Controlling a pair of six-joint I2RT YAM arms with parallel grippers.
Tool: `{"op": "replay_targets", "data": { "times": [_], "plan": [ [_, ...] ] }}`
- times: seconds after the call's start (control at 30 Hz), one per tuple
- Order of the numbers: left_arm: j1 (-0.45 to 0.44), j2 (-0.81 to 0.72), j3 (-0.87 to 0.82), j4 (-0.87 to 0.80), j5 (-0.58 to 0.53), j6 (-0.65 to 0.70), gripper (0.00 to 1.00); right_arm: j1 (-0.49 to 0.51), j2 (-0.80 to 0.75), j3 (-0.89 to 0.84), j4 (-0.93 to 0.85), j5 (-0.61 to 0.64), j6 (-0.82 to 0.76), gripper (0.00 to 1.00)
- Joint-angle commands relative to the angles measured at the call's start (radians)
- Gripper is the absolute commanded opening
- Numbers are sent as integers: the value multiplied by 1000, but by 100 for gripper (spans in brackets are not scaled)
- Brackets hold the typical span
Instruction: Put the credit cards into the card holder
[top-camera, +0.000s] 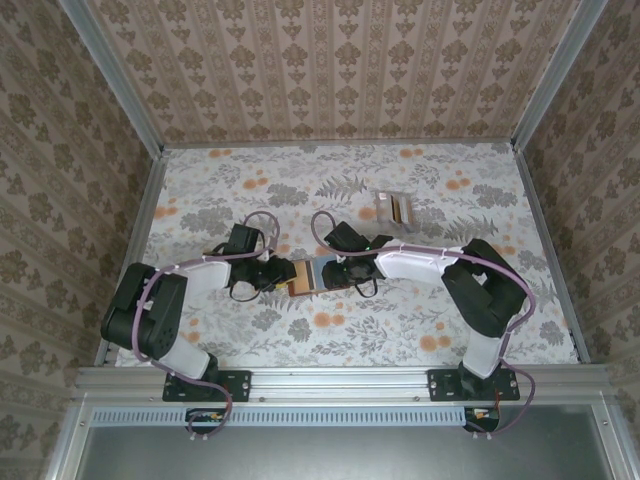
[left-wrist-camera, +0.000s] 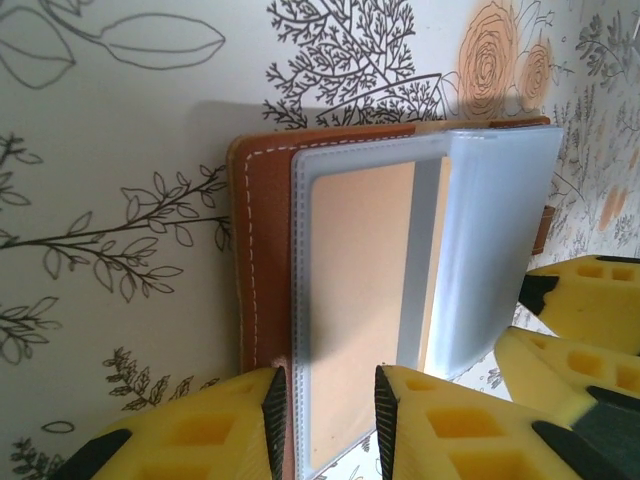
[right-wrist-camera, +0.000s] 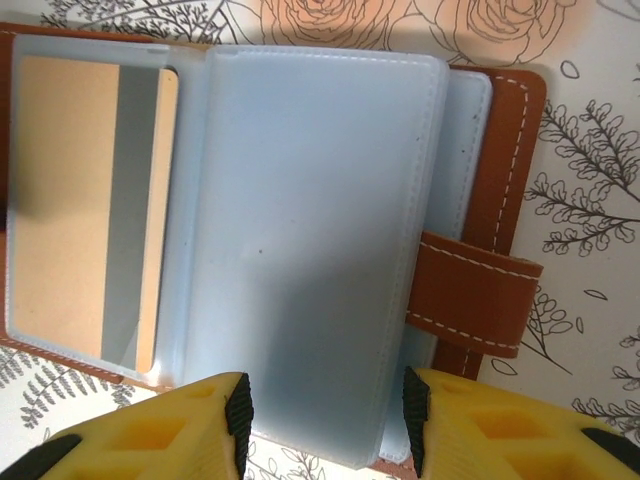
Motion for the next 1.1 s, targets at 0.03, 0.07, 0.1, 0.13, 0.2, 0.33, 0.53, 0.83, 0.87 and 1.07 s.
{"op": "replay_targets", "data": {
  "times": [0.03, 0.07, 0.1, 0.13, 0.2, 0.33, 0.53, 0.83, 0.87, 1.07],
  "plan": [
    [-10, -12, -22, 21, 6, 3, 31, 2, -46, 3, -49, 50, -35, 48],
    [-10, -18, -28, 26, 6, -1, 31, 3, -46, 12, -59, 51, -47, 48],
    [-10, -24, -33, 29, 6, -1, 31, 3, -48, 22, -69, 46, -63, 48],
    [-9, -30, -34, 26, 6, 3, 31, 2, -48, 26, -69, 34, -70, 49],
    [-9, -32, -28, 7, 3, 24, 31, 0, -39, 32, -61, -2, -76, 49],
    [-8, -32, -26, -8, 0, 43, 31, -3, 12, 61, -58, -70, -69, 49],
    [-9, -32, -42, 25, 4, 31, 31, -15, 66, 86, -77, -71, -77, 50],
    [-11, -44, -81, 50, 0, 20, 31, -16, 66, 61, -58, -58, -60, 50],
    [-10, -44, -80, 49, -1, 20, 31, -17, 60, 61, -57, -55, -61, 50],
    [-10, -46, -74, 51, -10, 19, 31, -26, 55, 73, -61, -52, -70, 50]
  ]
}}
